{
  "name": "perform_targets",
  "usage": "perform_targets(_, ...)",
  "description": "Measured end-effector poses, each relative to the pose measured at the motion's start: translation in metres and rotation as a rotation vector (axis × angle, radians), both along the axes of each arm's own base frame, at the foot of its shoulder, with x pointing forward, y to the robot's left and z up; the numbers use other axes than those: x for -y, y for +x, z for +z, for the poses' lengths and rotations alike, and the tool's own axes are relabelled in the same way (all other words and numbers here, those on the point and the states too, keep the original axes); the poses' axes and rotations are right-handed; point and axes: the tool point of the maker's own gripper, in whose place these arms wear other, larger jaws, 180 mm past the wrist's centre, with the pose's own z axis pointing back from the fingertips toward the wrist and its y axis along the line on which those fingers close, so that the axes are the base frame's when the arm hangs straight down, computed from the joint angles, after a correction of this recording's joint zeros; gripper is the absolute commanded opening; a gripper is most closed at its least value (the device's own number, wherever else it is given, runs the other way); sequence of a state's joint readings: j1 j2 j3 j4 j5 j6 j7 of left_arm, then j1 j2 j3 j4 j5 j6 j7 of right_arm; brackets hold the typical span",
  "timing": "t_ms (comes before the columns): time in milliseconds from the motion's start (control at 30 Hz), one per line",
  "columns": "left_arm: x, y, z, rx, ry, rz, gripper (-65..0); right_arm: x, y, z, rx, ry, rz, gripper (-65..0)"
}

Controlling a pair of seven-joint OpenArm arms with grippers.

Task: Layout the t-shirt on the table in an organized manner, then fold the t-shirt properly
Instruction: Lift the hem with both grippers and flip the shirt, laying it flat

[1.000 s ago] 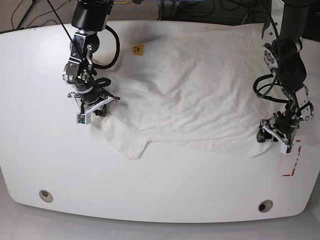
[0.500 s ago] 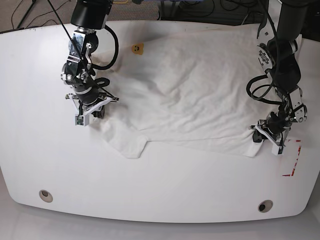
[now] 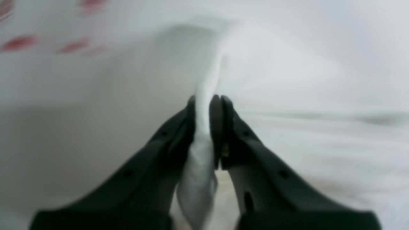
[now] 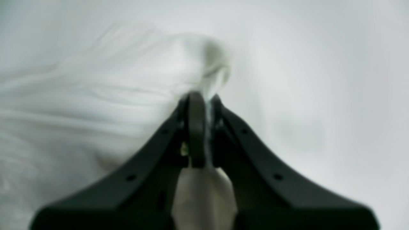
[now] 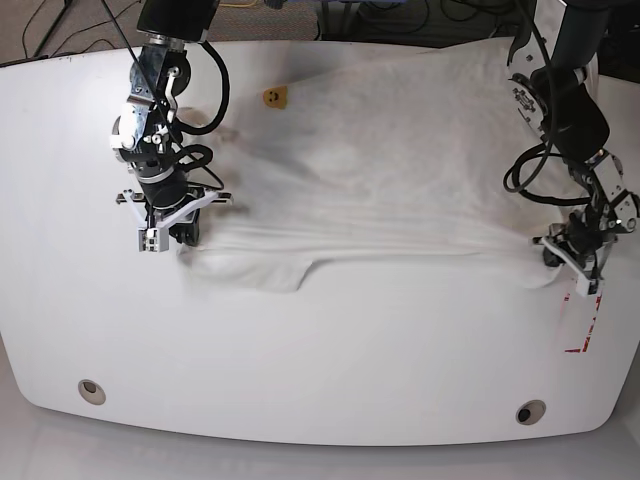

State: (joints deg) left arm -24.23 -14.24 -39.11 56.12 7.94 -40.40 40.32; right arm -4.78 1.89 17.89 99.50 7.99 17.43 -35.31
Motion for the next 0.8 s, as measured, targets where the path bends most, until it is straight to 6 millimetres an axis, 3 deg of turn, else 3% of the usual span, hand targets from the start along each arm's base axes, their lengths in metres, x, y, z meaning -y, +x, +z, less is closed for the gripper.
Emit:
perform_targets(200,-0.015,-0.011,0.028,0.011,0.111,0.006,-65.0,-0.012,-0.011,0.015,-0.003,-0.030,0.073,-65.0)
perform_targets(467,-0.024,-0.023,0.056,0.001,0.211,0.014,-65.0,-0.014,-0.009,0.033,0.018,-0.079,0.140,-65.0)
perform_targets(600,-0.020,-0.016,0.077,0.054,0.242,0.018,-65.0,-0.013,0.005,0.050,0.055,-0.102,0.158,-65.0)
perform_targets(800,-0.001,0.010,0.122,0.162,0.298,-0.014,-65.0,-0.005,0.032,0.085,0.134,-0.173,0.194,-65.0)
